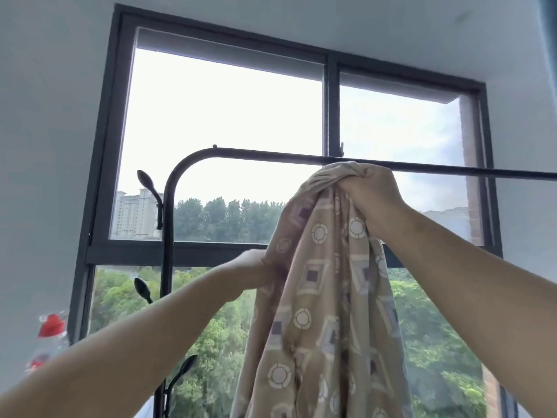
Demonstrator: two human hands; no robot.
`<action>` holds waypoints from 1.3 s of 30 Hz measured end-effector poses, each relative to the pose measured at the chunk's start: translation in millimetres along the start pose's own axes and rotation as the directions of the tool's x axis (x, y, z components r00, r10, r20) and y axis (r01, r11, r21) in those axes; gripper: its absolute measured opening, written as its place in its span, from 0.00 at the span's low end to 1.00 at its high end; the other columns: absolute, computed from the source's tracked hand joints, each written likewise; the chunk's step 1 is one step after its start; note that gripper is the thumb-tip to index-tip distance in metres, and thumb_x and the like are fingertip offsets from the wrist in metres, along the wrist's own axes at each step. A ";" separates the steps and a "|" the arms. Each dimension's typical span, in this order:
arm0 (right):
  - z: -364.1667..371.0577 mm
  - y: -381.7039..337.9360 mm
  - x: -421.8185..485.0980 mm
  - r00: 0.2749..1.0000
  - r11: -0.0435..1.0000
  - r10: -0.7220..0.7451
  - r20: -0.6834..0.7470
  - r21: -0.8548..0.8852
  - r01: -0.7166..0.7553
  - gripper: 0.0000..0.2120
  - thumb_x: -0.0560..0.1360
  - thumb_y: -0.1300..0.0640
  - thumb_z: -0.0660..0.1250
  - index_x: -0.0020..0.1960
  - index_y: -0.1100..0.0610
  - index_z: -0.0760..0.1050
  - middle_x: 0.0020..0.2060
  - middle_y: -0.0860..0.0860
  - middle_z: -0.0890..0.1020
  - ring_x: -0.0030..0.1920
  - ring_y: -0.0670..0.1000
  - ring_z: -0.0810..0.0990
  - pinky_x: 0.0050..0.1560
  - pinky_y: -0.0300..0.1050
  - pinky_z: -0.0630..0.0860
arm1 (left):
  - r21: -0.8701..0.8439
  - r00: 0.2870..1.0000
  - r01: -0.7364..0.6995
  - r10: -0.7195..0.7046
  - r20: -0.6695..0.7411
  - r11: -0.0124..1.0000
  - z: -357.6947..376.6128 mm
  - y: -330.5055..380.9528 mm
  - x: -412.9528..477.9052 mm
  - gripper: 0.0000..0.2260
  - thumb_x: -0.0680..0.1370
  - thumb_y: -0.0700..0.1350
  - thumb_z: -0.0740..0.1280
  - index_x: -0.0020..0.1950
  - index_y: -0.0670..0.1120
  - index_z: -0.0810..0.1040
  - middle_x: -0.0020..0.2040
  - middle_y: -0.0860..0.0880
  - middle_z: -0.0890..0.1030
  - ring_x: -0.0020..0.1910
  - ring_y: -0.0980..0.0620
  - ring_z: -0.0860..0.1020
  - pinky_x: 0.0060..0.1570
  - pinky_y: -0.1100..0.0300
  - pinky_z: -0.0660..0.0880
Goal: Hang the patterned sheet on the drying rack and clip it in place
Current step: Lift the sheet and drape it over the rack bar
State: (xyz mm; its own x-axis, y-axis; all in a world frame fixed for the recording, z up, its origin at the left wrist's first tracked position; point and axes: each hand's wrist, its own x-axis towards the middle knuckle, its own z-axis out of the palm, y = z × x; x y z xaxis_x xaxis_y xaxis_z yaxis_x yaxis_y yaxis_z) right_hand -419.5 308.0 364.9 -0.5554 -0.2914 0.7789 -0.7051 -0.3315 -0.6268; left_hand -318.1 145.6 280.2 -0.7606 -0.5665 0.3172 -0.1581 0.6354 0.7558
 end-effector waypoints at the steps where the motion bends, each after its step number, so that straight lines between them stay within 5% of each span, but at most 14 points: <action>1: -3.6 0.1 1.1 1.000 1.000 -0.006 -0.025 0.003 0.006 0.08 0.72 0.61 0.67 0.48 0.60 0.83 0.44 0.60 0.84 0.48 0.59 0.83 0.52 0.53 0.80 | -0.096 0.993 0.060 -0.050 0.106 0.994 3.7 -9.2 -6.4 0.02 0.73 0.45 0.68 0.42 0.48 0.79 0.39 0.48 0.80 0.35 0.52 0.78 0.39 0.58 0.78; 3: -14.1 3.6 3.3 0.998 0.998 -0.012 -0.061 -0.068 0.008 0.07 0.72 0.61 0.66 0.45 0.60 0.83 0.41 0.58 0.84 0.45 0.59 0.82 0.49 0.50 0.81 | -0.241 0.999 0.037 -0.030 0.032 0.970 -0.4 -18.1 -7.5 0.06 0.78 0.43 0.64 0.42 0.46 0.78 0.36 0.47 0.80 0.30 0.51 0.77 0.32 0.62 0.75; 6: -28.5 16.4 2.4 0.996 0.960 0.034 -0.084 -0.275 -0.056 0.08 0.73 0.61 0.65 0.35 0.60 0.76 0.29 0.54 0.74 0.35 0.54 0.71 0.32 0.42 0.68 | -0.355 0.927 -0.104 -0.039 -0.373 0.929 -38.2 3.5 23.4 0.11 0.79 0.42 0.60 0.38 0.43 0.75 0.38 0.42 0.78 0.36 0.46 0.76 0.39 0.51 0.77; 9: -27.3 24.0 -2.8 0.998 0.941 0.055 -0.023 -0.333 -0.059 0.05 0.71 0.65 0.65 0.37 0.60 0.76 0.30 0.53 0.74 0.37 0.53 0.71 0.35 0.43 0.66 | -0.488 0.929 -0.231 0.041 -0.369 0.842 -72.2 59.5 35.3 0.14 0.80 0.42 0.55 0.35 0.43 0.70 0.35 0.45 0.74 0.32 0.47 0.74 0.32 0.59 0.76; 10: -24.2 21.3 -6.7 0.997 0.967 0.074 0.031 -0.246 -0.064 0.03 0.70 0.66 0.67 0.40 0.60 0.76 0.33 0.53 0.76 0.39 0.53 0.74 0.37 0.44 0.69 | -0.509 0.924 -0.279 0.083 -0.373 0.815 -76.1 76.1 35.4 0.13 0.79 0.41 0.56 0.34 0.43 0.70 0.34 0.45 0.73 0.33 0.47 0.74 0.36 0.59 0.76; 12: -16.0 8.9 -14.6 0.951 0.985 0.170 0.259 -0.064 -0.159 0.19 0.68 0.61 0.74 0.55 0.57 0.71 0.45 0.54 0.79 0.45 0.55 0.80 0.42 0.45 0.75 | -0.454 0.897 -0.356 0.162 -0.412 0.817 -71.6 99.5 27.7 0.11 0.77 0.39 0.59 0.34 0.45 0.71 0.32 0.47 0.72 0.33 0.47 0.73 0.40 0.55 0.74; 15: 2.6 -8.7 -23.6 0.805 0.962 0.273 0.527 -0.167 -0.217 0.32 0.63 0.52 0.77 0.62 0.49 0.66 0.51 0.54 0.80 0.49 0.55 0.83 0.49 0.48 0.79 | -0.347 0.873 -0.409 0.250 -0.420 0.844 -52.0 111.4 15.9 0.10 0.75 0.37 0.61 0.34 0.45 0.72 0.31 0.48 0.72 0.33 0.48 0.71 0.34 0.59 0.69; 19: 16.6 -3.5 -23.1 0.921 0.982 0.183 0.343 -0.117 -0.151 0.07 0.70 0.62 0.73 0.46 0.65 0.79 0.43 0.59 0.82 0.37 0.53 0.81 0.43 0.45 0.80 | -0.220 0.837 -0.489 0.383 -0.390 0.844 -35.3 107.4 6.7 0.10 0.75 0.39 0.65 0.32 0.46 0.74 0.31 0.49 0.74 0.32 0.51 0.72 0.31 0.62 0.70; 22: 17.4 7.9 -24.1 0.973 0.988 0.144 0.183 0.021 -0.151 0.04 0.69 0.62 0.74 0.39 0.61 0.79 0.37 0.58 0.81 0.37 0.54 0.80 0.43 0.47 0.79 | -0.217 0.898 -0.429 0.387 -0.210 0.877 -33.5 77.3 -3.7 0.09 0.72 0.44 0.72 0.50 0.44 0.76 0.37 0.48 0.79 0.33 0.51 0.77 0.33 0.61 0.76; 26: 18.9 9.2 -20.1 0.980 0.973 0.194 0.034 0.119 -0.197 0.07 0.71 0.64 0.71 0.36 0.58 0.76 0.34 0.54 0.78 0.36 0.53 0.78 0.44 0.48 0.79 | -0.168 0.870 -0.221 0.272 0.412 0.961 -21.0 15.2 -15.2 0.16 0.70 0.44 0.73 0.56 0.48 0.74 0.42 0.53 0.82 0.41 0.56 0.81 0.41 0.62 0.76; 28: 12.3 4.3 -12.0 0.983 0.974 0.176 -0.045 0.150 -0.167 0.07 0.72 0.64 0.70 0.36 0.57 0.76 0.34 0.54 0.79 0.38 0.54 0.78 0.47 0.49 0.79 | -0.086 0.890 -0.068 0.099 0.445 0.994 -13.6 -8.0 -11.4 0.16 0.73 0.46 0.71 0.59 0.51 0.74 0.52 0.49 0.82 0.51 0.52 0.80 0.51 0.54 0.76; 30: 5.3 0.4 -4.9 0.986 0.981 0.140 -0.092 0.147 -0.126 0.08 0.72 0.62 0.70 0.35 0.56 0.76 0.34 0.54 0.79 0.39 0.53 0.78 0.48 0.50 0.79 | -0.016 0.930 -0.001 0.007 0.368 1.000 -8.0 -19.7 -6.8 0.06 0.78 0.47 0.65 0.54 0.49 0.77 0.51 0.48 0.82 0.46 0.51 0.82 0.52 0.50 0.76; 35: 4.9 9.4 -3.4 0.982 0.981 0.146 -0.121 0.144 -0.128 0.07 0.72 0.62 0.70 0.36 0.57 0.76 0.33 0.53 0.78 0.37 0.52 0.78 0.44 0.46 0.77 | -0.059 0.938 0.013 0.008 0.346 0.998 1.0 -24.2 -2.6 0.08 0.78 0.52 0.63 0.50 0.49 0.71 0.52 0.51 0.79 0.45 0.54 0.79 0.49 0.50 0.73; 39: 1.2 19.1 -4.7 0.977 0.979 0.160 -0.143 0.153 -0.138 0.08 0.73 0.63 0.69 0.36 0.58 0.76 0.33 0.54 0.78 0.38 0.53 0.77 0.46 0.48 0.78 | -0.230 0.828 0.055 0.085 0.554 0.972 7.5 -28.0 -10.3 0.40 0.60 0.64 0.73 0.67 0.60 0.59 0.70 0.53 0.67 0.67 0.48 0.69 0.61 0.39 0.65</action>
State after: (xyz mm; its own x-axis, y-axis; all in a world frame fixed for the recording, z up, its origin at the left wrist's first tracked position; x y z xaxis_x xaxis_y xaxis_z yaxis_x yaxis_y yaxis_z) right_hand -429.9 302.0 349.3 -0.7183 -0.2098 0.6634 -0.5459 -0.4213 -0.7243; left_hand -310.5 137.6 251.5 -0.9921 -0.1247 0.0093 -0.0503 0.4657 0.8835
